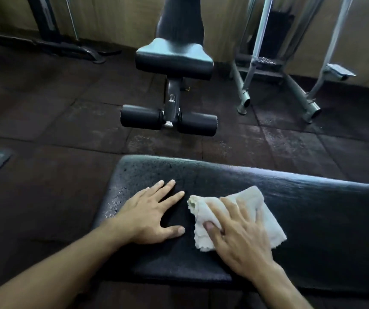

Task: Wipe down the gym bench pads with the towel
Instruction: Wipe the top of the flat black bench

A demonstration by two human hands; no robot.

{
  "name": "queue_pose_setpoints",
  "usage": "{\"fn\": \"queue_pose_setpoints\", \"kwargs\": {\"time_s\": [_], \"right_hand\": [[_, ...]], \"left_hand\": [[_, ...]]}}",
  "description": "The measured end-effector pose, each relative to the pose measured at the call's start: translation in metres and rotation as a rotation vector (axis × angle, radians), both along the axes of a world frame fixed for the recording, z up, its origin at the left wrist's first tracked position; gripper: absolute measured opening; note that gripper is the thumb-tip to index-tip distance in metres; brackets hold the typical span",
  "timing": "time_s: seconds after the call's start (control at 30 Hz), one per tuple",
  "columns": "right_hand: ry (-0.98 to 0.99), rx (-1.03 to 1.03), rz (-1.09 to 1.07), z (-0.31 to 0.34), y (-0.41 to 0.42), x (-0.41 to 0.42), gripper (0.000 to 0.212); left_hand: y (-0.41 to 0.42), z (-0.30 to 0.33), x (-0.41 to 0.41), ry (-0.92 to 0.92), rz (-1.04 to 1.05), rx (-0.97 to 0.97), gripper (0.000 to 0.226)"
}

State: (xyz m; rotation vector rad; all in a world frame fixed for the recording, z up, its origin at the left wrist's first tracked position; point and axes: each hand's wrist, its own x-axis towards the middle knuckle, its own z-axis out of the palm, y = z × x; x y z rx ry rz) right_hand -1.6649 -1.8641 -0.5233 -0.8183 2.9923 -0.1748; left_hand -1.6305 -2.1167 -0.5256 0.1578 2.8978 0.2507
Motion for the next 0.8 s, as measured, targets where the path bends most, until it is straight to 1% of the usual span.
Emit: {"fn": "queue_pose_setpoints", "kwargs": {"time_s": [0.1,0.17,0.27,0.3,0.37,0.5,0.6,0.73,0.8], "right_hand": [[0.056,-0.021,-0.016,-0.003,-0.007,0.054,0.048],[-0.023,0.011,-0.053,-0.001,-0.016,0.066,0.051],[-0.152,0.125,-0.144,0.009,-0.031,0.033,0.058],[-0.197,0.114,-0.177,0.011,-0.037,0.019,0.064],[-0.216,0.086,-0.230,0.008,-0.048,-0.005,0.071],[-0.105,0.052,-0.242,-0.003,-0.050,-0.004,0.065],[-0.100,-0.003,-0.233,-0.004,-0.045,0.011,0.055],[-0.092,-0.022,-0.176,-0.002,-0.033,0.061,0.056],[-0.090,-0.028,-0.162,0.000,-0.031,0.070,0.053]], "left_hand": [[-0.009,-0.004,0.004,0.018,-0.063,0.023,0.090],[-0.016,-0.003,0.002,0.009,-0.093,0.033,0.088],[-0.023,0.001,-0.006,-0.078,-0.112,0.077,0.085],[-0.024,0.003,-0.008,-0.069,-0.112,0.077,0.085],[-0.023,0.002,-0.009,-0.062,-0.127,0.068,0.086],[-0.019,-0.006,0.000,-0.002,-0.105,0.039,0.084],[-0.018,-0.006,0.003,0.019,-0.102,0.029,0.083],[-0.022,-0.002,0.030,0.020,-0.017,0.073,0.086],[-0.030,0.002,0.049,0.018,0.035,0.054,0.089]]}}
